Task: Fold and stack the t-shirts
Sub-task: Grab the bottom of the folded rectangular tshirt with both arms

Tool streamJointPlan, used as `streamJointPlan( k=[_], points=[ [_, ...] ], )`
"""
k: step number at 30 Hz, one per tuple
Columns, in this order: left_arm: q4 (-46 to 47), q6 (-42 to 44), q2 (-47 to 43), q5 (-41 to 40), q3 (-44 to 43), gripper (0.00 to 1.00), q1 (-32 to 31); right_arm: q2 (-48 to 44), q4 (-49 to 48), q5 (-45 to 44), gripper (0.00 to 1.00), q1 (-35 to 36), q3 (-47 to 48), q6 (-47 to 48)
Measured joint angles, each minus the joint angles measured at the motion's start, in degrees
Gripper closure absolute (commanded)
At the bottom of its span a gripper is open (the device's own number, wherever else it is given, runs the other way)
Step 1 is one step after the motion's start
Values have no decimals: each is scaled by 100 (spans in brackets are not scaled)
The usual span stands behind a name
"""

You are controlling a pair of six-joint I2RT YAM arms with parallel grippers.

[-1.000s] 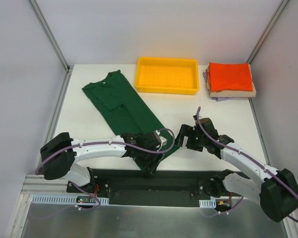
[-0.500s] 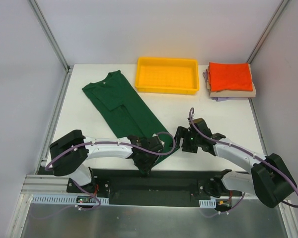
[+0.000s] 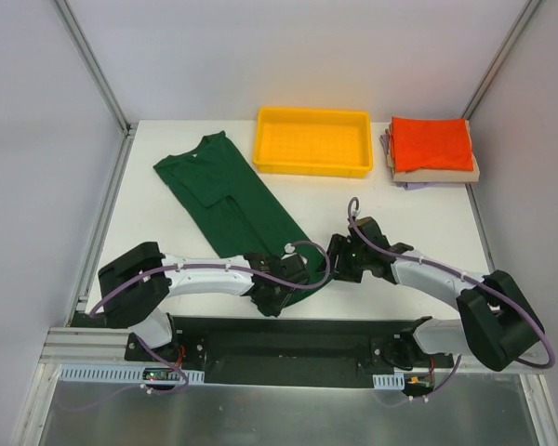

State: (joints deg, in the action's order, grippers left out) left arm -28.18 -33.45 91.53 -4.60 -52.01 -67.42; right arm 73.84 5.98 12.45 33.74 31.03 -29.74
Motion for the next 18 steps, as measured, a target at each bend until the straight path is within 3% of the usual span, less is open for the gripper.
streamJointPlan(
  k=[2,3,4,5,14,18],
  points=[
    [-55,26,42,-68,-33,75,-2,76,-2,-24,45,2,28,-26],
    [-81,42,59,-92,-46,82,0,116,-13,-28,48,7,35,-46],
    [-96,44,76,-103,-61,96,0,140,-13,-44,52,7,48,-57],
    [-127,70,101,-142,-85,100,0,166,-17,-63,57,7,55,-70],
    [-173,212,114,-127,-144,100,0,321,-46,-337,99,17,59,-83],
    [-116,348,-2,345,-144,100,-7,42,-68,-487,100,33,2,-70]
  ],
)
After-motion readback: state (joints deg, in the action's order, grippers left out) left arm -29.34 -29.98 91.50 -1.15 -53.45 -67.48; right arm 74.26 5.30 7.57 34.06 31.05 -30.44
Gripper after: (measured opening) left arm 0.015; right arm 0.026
